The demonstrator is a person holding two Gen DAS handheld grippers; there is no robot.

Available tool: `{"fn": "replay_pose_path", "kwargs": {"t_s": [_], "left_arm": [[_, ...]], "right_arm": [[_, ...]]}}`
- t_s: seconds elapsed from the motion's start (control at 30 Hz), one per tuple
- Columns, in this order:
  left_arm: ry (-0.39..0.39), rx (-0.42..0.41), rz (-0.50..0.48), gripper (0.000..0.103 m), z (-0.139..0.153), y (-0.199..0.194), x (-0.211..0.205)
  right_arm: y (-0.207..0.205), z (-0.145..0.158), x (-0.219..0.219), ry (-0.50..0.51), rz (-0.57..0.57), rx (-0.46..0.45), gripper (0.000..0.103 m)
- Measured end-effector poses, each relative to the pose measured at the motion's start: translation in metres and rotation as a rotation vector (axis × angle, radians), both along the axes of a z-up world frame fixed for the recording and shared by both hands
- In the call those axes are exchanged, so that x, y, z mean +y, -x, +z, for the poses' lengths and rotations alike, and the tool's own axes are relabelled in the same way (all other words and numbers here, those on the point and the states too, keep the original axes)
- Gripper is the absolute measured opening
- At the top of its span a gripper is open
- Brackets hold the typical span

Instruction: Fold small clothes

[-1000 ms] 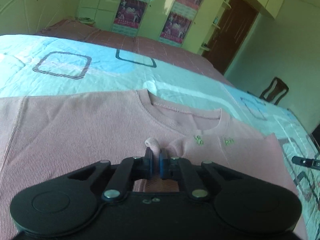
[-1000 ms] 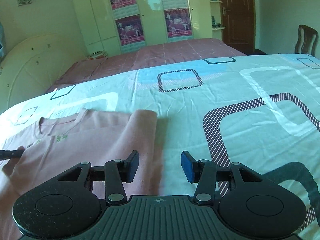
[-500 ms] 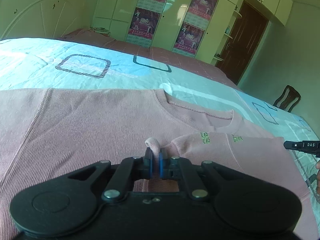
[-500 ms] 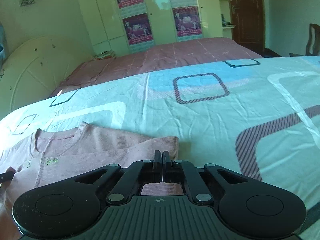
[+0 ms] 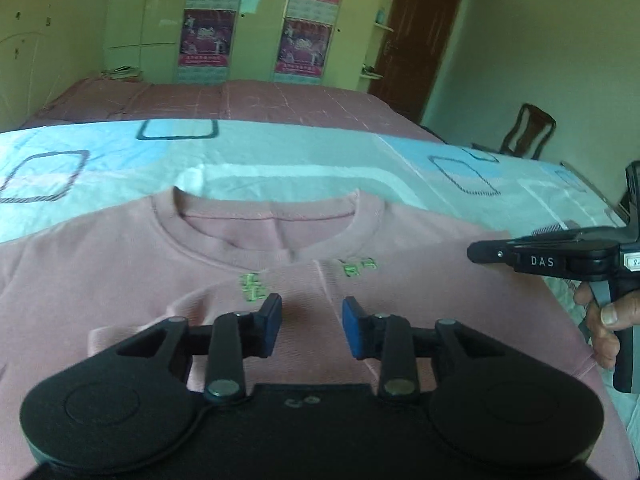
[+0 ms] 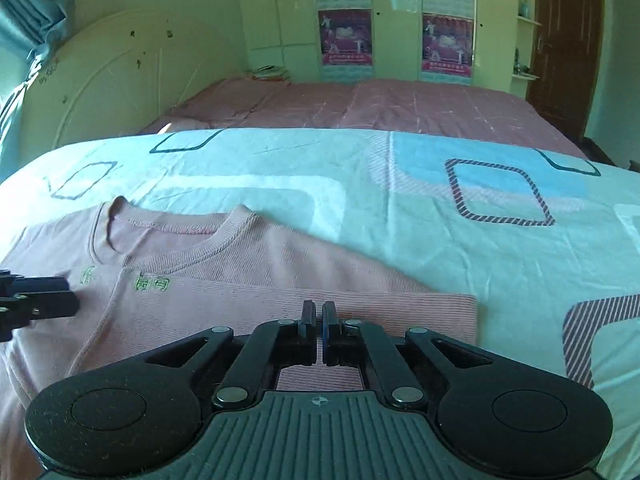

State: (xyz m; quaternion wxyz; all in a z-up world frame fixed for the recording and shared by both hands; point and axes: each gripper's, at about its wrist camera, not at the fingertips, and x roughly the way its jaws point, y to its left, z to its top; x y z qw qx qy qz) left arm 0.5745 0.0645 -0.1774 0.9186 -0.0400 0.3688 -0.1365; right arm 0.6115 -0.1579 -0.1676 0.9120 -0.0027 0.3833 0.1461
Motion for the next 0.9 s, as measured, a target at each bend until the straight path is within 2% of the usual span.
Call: {"fn": "replay_pose_path", "kwargs": {"t_s": [0.1,0.17,0.27,0.37,0.43,0.53,0.6,0.67,0.77,0.83,0.9], "left_arm": [[-0.019,-0.006,0.037,0.029,-0.008,-0.004,0.012],[-0.059,-0.015,0.095,0.028,-0.009,0.0,0.032],[0.004,-0.01,0.088,0.028,-0.01,0.004,0.052],[-0.037,-0.024,0.081,0.031,0.001,0.009,0.04],[-0.028,-0.056,0.067,0.035,0.009,0.023,0.033],[-0.042,-0.053,0.036,0.035,0.009,0.048,0.025],[-0.084,-0.016,0.011,0.035,-0.002,0.062,0.023],[-0.115,-0.052,-0.01,0.035,-0.005,0.074,0.02],[-0.12,-0.074,-0.008,0.036,0.009,0.081,0.014],[-0.119,-0.098,-0.001,0.044,0.013,0.089,0.011],[-0.173,-0.035,0.015,0.045,0.002,0.088,0.008]], "right_arm": [[-0.011,-0.006,-0.03,0.048,-0.147,0.016,0.0],[-0.015,-0.006,-0.051,0.048,-0.181,0.03,0.0],[-0.015,-0.006,-0.062,0.047,-0.159,0.056,0.0],[-0.006,-0.002,-0.061,0.03,-0.152,0.066,0.0],[0.012,0.004,-0.056,0.014,-0.14,0.066,0.0],[0.052,0.005,-0.048,0.034,-0.112,0.087,0.0],[0.078,0.001,-0.049,0.038,-0.113,0.096,0.0],[0.098,0.0,-0.048,0.086,-0.128,0.074,0.0],[0.119,0.016,-0.052,-0.004,-0.147,0.038,0.0],[0.131,0.021,-0.044,-0.012,-0.117,0.011,0.0],[0.135,0.011,-0.035,0.016,-0.094,0.061,0.0]]}}
